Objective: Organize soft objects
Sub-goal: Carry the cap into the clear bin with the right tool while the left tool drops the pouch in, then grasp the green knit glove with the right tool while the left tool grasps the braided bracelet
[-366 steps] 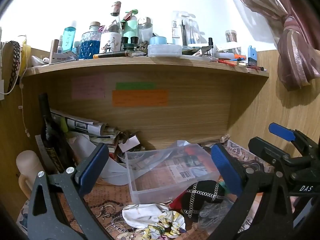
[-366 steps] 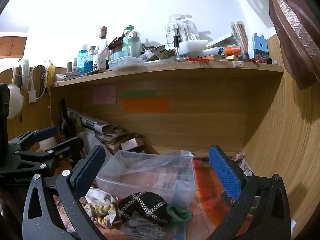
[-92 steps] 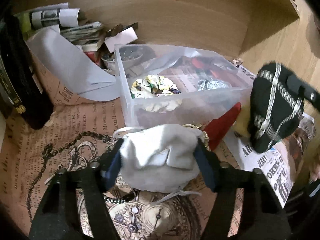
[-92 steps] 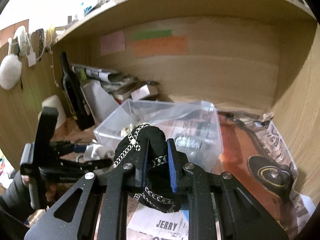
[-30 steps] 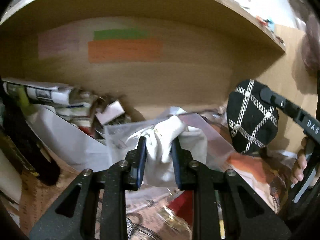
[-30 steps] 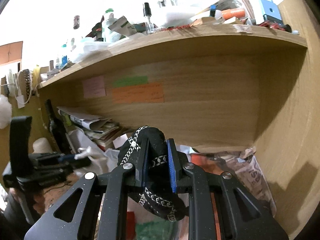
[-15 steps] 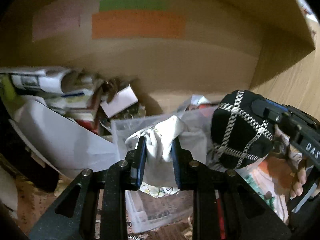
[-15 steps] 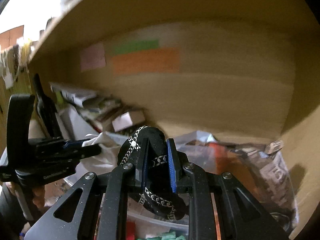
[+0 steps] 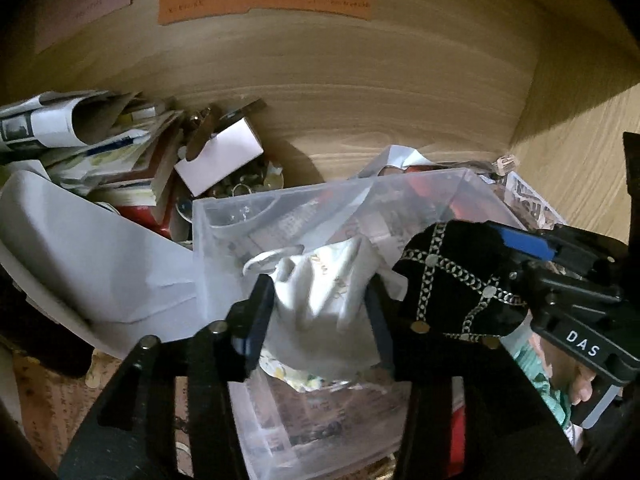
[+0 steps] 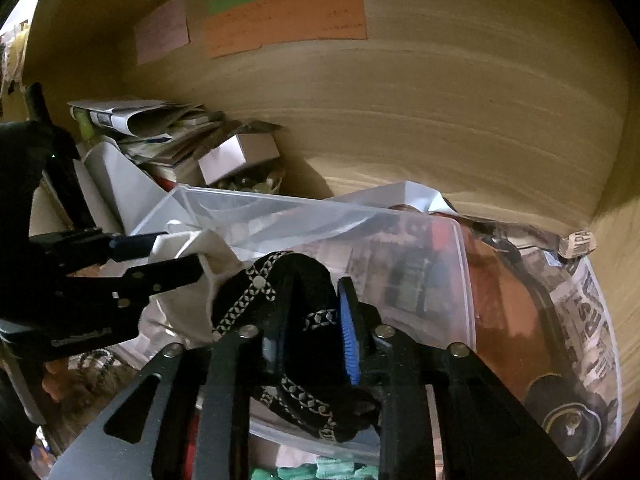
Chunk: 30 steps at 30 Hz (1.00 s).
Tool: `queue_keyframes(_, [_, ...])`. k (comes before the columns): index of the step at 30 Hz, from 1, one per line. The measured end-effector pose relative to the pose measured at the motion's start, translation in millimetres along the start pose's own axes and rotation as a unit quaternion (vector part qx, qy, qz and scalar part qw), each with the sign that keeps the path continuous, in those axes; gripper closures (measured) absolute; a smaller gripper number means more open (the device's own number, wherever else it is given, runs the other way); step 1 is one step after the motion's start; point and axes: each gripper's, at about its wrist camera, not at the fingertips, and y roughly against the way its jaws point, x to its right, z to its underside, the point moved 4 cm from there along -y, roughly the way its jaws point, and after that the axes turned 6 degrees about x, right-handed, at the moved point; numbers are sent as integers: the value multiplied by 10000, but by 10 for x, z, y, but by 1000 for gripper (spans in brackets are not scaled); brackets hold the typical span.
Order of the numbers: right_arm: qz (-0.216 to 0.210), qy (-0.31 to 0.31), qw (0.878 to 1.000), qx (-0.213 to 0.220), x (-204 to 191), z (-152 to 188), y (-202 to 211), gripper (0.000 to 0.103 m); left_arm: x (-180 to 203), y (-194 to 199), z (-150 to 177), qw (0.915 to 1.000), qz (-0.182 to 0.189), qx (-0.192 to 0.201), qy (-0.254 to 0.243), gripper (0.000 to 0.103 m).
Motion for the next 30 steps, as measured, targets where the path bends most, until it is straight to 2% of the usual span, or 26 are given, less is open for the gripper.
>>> queue_keyframes(1, [6, 3, 10000, -8, 3, -1, 7, 76, 2, 17, -9, 10000, 7, 30, 3, 52])
queue_keyframes(3, [45, 38, 10000, 45, 3, -11, 55, 64, 2, 61, -45, 9999, 15, 115, 22, 44])
queue_keyframes(6, [104, 122, 9996, 232, -10, -54, 168, 52, 8, 176, -96, 9996, 16, 280, 14, 42])
queue_keyframes(12, [184, 225, 9966, 776, -50, -154, 587, 37, 22, 574, -189, 9970, -32, 768, -18, 30])
queue_keyframes(13, [197, 236, 9956, 881, -56, -163, 678, 36, 12, 644, -187, 9965, -41, 836, -11, 29])
queue_keyframes(15, [210, 235, 9941, 1041, -70, -176, 819, 34, -9, 798, -188, 9951, -64, 984, 2, 19])
queue_keyframes(22, [262, 132, 9900, 1377, -93, -86, 1149, 23, -93, 1205, -67, 9911, -308, 1296, -43, 5])
queue_keyframes(25, [293, 51, 9917, 1253, -88, 37, 1210, 21, -141, 1306, 49, 9912, -411, 1257, -33, 4])
queue_keyframes(30, [352, -79, 9942, 1012, -40, 279, 1198, 21, -233, 1298, 312, 9941, -524, 945, 15, 3])
